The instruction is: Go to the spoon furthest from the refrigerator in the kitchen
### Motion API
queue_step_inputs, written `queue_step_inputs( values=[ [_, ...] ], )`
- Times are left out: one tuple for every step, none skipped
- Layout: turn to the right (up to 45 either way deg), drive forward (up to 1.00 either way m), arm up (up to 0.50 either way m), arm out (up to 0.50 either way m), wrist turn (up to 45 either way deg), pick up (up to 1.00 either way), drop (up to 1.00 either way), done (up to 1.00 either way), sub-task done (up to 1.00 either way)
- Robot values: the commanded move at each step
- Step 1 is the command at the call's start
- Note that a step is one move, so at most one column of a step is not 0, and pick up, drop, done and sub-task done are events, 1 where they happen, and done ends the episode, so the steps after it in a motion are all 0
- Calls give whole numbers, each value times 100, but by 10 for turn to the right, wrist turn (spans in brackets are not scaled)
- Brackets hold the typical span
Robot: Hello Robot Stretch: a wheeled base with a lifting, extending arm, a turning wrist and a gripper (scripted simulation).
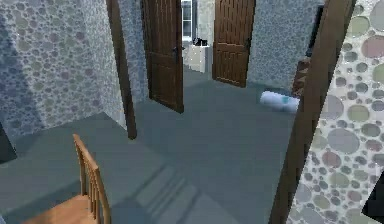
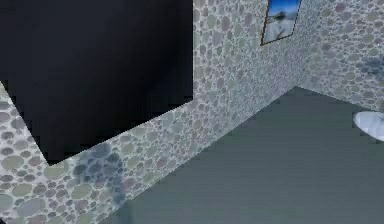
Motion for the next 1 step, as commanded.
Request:
queue_step_inputs(
  values=[
    [0, 85, 0, 0, 0, 0, 0, 0, 0]
  ],
)
